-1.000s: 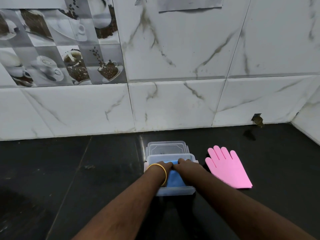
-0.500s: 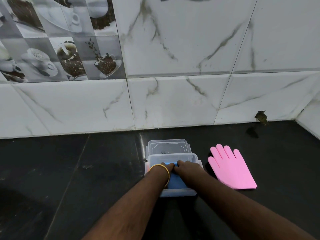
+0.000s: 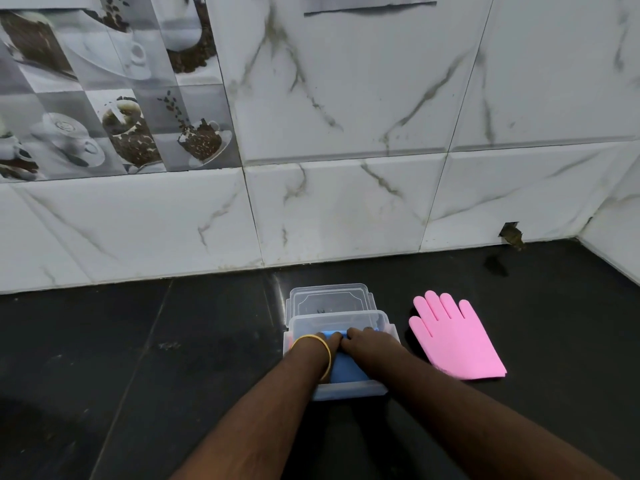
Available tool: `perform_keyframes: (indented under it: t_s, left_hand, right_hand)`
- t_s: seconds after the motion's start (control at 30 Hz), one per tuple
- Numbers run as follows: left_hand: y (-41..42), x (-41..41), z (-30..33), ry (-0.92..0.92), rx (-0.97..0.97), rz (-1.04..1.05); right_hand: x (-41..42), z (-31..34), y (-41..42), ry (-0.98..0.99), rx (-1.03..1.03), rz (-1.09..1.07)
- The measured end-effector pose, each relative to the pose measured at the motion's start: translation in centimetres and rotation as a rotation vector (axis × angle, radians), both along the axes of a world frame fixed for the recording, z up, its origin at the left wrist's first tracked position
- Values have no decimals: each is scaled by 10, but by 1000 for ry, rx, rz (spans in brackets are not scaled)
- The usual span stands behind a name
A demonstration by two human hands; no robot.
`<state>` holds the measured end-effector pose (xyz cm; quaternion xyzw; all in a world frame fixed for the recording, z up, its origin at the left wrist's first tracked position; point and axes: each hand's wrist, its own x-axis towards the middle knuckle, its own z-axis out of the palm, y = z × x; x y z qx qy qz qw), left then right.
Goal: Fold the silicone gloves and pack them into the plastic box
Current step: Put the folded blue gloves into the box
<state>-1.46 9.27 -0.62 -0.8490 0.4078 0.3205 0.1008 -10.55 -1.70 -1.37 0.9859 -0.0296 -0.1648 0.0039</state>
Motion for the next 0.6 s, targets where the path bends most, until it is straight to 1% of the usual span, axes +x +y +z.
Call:
perform_keyframes:
  t_s: [0.23, 0.33, 0.4, 0.5, 0.6]
  left_hand:
    - [5, -17, 18, -68, 15, -19]
    - [4, -23, 30, -113, 53, -87]
    - [2, -24, 40, -108, 56, -116]
    - [-4, -23, 60, -91, 0, -118]
    - [-14, -26, 79, -113, -90, -99]
  right_hand:
    - [-7, 18, 7, 53, -29, 4]
    - [-8, 23, 6, 71, -31, 34]
    - [-10, 25, 3, 64, -12, 52]
    - [-10, 30, 0, 50, 26, 51]
    - [-11, 45, -7, -26, 57, 30]
